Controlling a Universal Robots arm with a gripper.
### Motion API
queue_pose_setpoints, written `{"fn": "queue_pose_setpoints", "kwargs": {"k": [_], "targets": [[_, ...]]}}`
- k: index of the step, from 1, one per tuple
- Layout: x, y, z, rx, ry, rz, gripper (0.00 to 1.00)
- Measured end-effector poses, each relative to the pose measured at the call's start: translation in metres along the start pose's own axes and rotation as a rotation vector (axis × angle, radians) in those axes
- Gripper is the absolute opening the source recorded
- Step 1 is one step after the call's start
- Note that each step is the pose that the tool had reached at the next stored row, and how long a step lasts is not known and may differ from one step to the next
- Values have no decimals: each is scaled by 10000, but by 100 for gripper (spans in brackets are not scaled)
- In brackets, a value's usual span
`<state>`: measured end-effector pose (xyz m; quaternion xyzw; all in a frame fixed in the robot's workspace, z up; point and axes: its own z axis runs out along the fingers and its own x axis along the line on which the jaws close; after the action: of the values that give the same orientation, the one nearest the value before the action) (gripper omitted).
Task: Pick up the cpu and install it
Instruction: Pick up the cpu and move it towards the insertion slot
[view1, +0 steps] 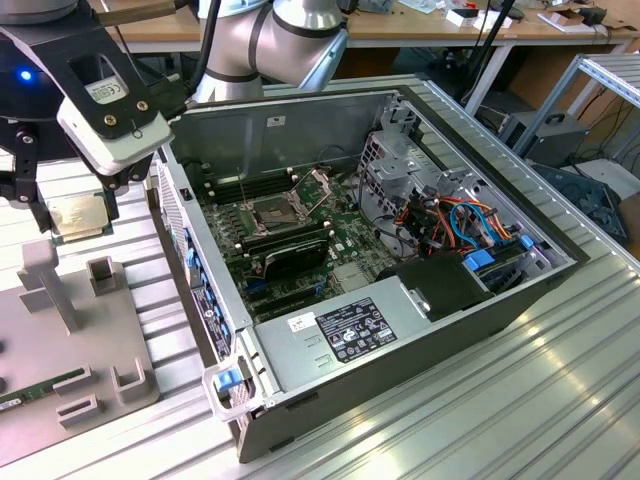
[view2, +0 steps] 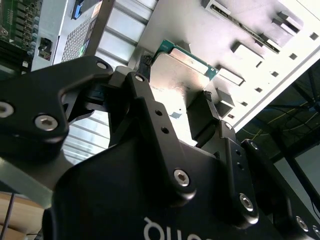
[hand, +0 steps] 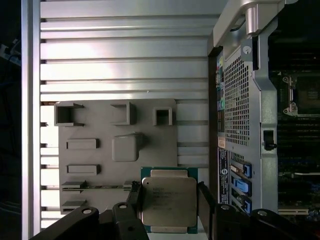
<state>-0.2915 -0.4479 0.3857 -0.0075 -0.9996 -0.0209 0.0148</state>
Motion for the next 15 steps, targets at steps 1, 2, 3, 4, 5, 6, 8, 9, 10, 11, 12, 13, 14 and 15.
{"fn": "queue_pose_setpoints", "kwargs": {"k": [1,2,3,4,5,6,8,9,10,11,12,13,14,15], "targets": [[-1,0,0,0,0,0,54],[-3,0,0,0,0,0,54],[-5,0,0,1,0,0,54],[-10,0,0,0,-1,0,54],[-18,0,-1,1,0,0,54],[-25,0,-1,1,0,0,54],[-35,1,-1,1,-1,0,54],[-40,1,-1,0,0,0,54],[-44,1,-1,1,0,0,54],[-49,1,-1,1,0,0,54],[-53,1,-1,0,0,0,54],[-61,1,-1,0,-1,0,54],[-65,1,-2,1,0,0,54],[-70,1,-2,0,-1,0,54]]}}
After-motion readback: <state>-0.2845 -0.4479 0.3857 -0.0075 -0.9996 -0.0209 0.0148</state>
